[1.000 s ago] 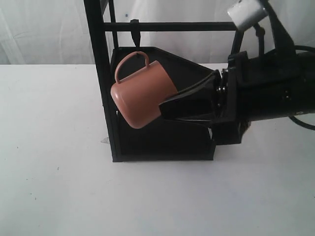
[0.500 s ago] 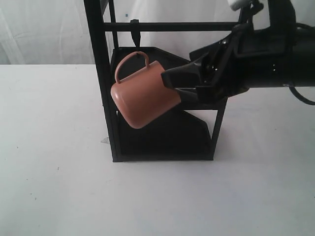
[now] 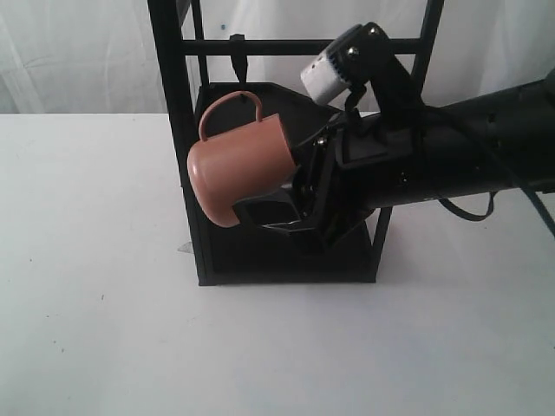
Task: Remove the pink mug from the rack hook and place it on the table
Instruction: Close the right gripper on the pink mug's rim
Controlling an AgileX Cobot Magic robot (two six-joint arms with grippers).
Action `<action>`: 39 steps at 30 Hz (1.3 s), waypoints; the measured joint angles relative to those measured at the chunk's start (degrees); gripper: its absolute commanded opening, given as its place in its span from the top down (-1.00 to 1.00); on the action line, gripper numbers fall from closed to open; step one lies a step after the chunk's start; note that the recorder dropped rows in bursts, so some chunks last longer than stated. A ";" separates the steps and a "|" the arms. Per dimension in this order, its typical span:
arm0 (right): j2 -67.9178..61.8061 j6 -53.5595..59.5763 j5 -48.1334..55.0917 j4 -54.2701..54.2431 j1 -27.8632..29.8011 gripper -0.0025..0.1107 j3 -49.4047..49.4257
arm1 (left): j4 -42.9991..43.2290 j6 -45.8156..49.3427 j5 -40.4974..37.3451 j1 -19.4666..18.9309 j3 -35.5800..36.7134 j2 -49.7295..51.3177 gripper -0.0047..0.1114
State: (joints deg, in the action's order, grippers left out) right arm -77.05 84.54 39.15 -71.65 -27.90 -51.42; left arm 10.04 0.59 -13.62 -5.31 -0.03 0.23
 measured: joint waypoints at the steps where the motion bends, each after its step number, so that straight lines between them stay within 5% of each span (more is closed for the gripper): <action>1: 0.00 0.00 0.29 0.00 0.00 -0.16 0.00 | 0.00 0.00 0.00 0.00 0.00 0.00 0.92; 10: 0.00 0.03 0.68 -0.10 0.00 -0.16 0.00 | 0.00 0.00 0.00 0.00 0.00 0.00 0.92; 17: 0.00 0.14 -0.14 -0.10 0.00 0.30 0.00 | 0.00 0.00 0.00 0.00 0.00 0.00 0.92; 39: 0.00 0.14 -0.14 -0.22 0.00 0.81 0.00 | 0.00 0.00 0.00 0.00 0.00 0.00 0.92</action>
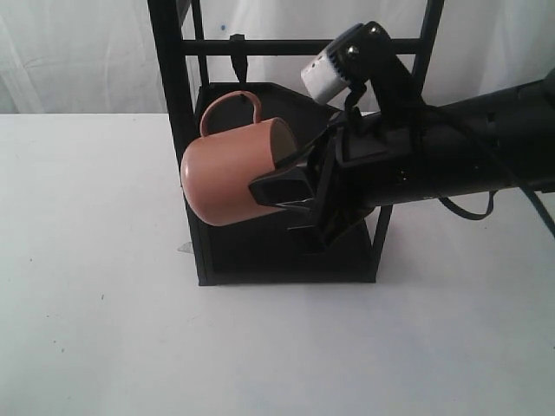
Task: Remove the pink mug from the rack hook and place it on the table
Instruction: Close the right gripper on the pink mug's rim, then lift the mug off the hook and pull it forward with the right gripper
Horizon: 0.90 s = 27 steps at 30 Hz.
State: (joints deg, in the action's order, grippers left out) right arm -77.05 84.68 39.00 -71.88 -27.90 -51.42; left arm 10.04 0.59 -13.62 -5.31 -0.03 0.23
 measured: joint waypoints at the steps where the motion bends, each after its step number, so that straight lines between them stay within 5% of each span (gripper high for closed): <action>1: -0.05 0.00 0.00 -0.26 0.00 0.82 0.00 | 0.00 0.00 0.00 0.00 0.00 0.00 0.92; 27: 0.10 -0.11 3.12 -2.57 -0.05 0.96 0.00 | 0.00 0.00 0.00 0.00 0.00 0.00 0.92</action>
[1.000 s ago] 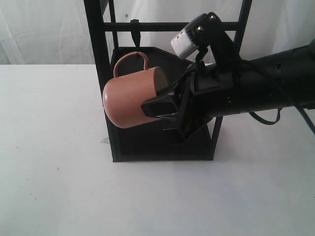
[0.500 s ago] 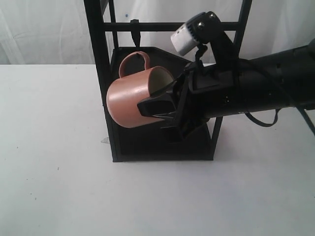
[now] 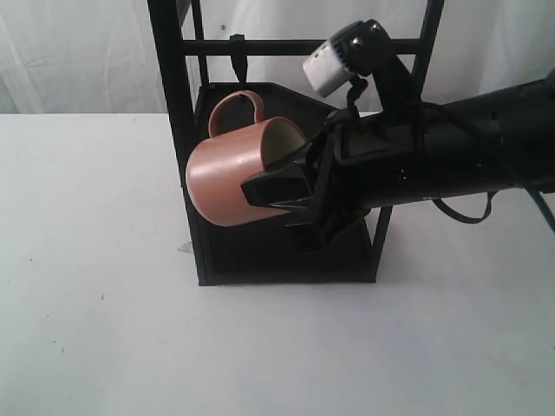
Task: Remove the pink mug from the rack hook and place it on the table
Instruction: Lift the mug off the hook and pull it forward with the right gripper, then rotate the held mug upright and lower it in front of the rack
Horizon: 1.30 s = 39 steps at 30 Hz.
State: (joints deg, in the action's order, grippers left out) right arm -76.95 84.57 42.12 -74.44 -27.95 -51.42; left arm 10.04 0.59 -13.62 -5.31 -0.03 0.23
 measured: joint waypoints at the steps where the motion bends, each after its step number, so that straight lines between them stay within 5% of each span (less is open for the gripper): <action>1: 0.31 0.00 0.00 0.00 0.00 0.96 0.00 | 0.00 0.00 0.00 0.00 0.00 0.00 0.92; 11: 6.96 0.00 4.37 0.00 0.00 0.96 0.00 | 0.00 0.00 0.00 0.00 0.00 0.00 0.92; 20: 10.16 0.00 18.24 0.10 -0.09 0.96 0.00 | 0.00 0.00 0.00 0.00 0.00 0.00 0.92; 26: 9.27 -0.91 19.67 2.75 -5.55 0.96 -0.10 | 0.00 0.00 0.00 0.00 0.00 0.00 0.92; 31: 5.49 -13.76 17.11 18.49 -13.77 0.96 -0.21 | 0.00 0.00 0.00 0.00 0.00 0.00 0.92; 39: 4.40 -54.97 15.53 62.91 -21.90 0.96 -5.32 | 0.00 0.00 0.00 0.00 0.00 0.00 0.92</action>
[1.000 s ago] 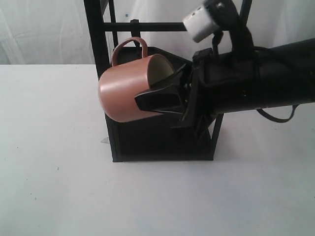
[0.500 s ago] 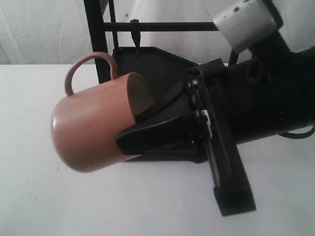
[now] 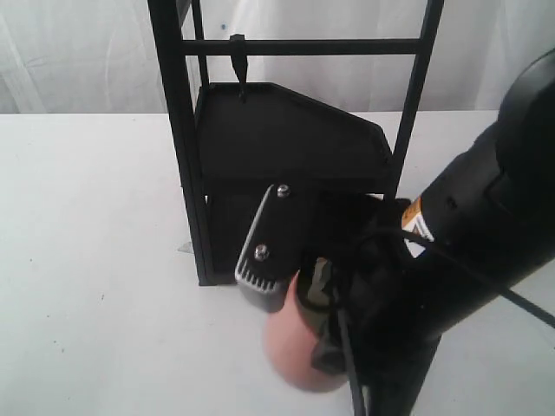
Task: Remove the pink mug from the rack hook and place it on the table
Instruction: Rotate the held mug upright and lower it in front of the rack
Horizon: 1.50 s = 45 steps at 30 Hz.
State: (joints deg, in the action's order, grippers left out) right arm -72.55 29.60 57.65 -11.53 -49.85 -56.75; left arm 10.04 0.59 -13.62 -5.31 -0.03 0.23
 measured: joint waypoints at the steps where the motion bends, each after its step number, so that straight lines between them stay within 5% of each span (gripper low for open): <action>1: -0.17 -4.76 -0.01 4.12 -0.10 0.96 -0.14 | 0.00 0.00 0.00 0.00 0.00 0.00 0.92; 9: -4.72 -16.95 2.28 13.24 -0.10 0.96 -0.38 | 0.00 0.00 0.00 0.00 0.00 0.00 0.92; 21: -7.99 5.14 -1.40 -0.68 -0.35 0.96 -0.42 | 0.00 0.00 0.00 0.00 0.00 0.00 0.92; 33: -7.45 1.54 -14.82 -3.76 -0.35 0.96 -0.56 | 0.00 0.00 0.00 0.00 0.00 0.00 0.92; 45: -7.45 -11.28 9.33 -5.41 -0.35 0.96 -11.48 | 0.00 0.00 0.00 0.00 0.00 0.00 0.92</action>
State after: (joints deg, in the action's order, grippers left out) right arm -79.99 18.32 66.99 -16.94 -50.20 -68.23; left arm 10.04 0.59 -13.62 -5.31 -0.03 0.23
